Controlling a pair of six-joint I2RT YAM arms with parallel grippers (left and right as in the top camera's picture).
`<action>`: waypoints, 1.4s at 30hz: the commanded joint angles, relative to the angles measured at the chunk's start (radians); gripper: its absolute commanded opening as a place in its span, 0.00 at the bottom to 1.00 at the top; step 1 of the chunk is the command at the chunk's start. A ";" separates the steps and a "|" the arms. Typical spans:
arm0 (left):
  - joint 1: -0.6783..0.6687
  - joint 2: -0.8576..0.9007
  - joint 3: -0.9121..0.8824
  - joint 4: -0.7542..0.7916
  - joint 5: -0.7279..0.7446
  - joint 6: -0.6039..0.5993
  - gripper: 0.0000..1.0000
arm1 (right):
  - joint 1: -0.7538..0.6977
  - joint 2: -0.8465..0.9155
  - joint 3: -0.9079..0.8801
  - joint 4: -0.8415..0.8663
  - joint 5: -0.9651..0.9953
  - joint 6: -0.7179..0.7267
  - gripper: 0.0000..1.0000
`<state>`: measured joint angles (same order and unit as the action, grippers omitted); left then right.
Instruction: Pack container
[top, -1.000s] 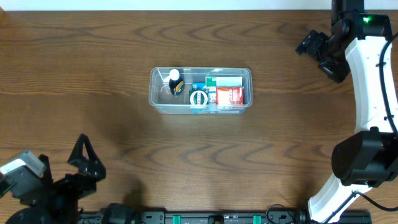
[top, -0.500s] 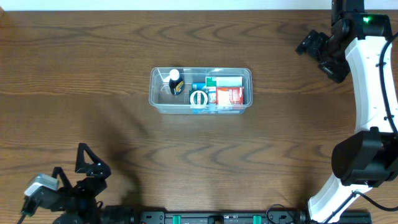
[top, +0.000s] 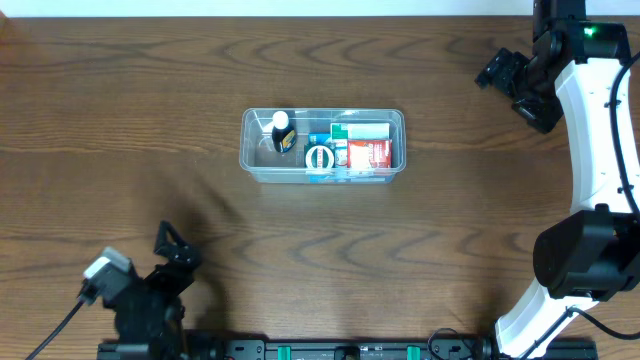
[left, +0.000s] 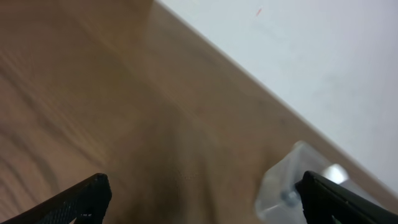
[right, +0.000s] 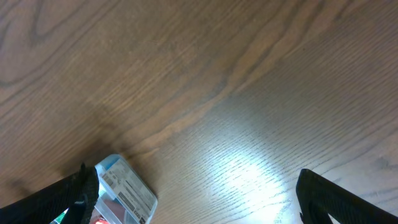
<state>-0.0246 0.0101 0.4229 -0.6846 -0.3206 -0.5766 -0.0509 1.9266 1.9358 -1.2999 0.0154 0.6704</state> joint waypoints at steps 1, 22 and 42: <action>-0.006 -0.008 -0.089 0.049 -0.003 0.007 0.98 | -0.002 -0.012 0.007 -0.002 0.003 0.013 0.99; -0.014 -0.008 -0.271 0.130 -0.006 0.026 0.98 | -0.002 -0.011 0.007 -0.002 0.003 0.013 0.99; -0.017 -0.007 -0.271 0.129 -0.006 0.026 0.98 | -0.002 -0.012 0.007 -0.002 0.003 0.013 0.99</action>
<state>-0.0368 0.0101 0.1696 -0.5571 -0.3172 -0.5686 -0.0509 1.9266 1.9358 -1.3003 0.0154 0.6704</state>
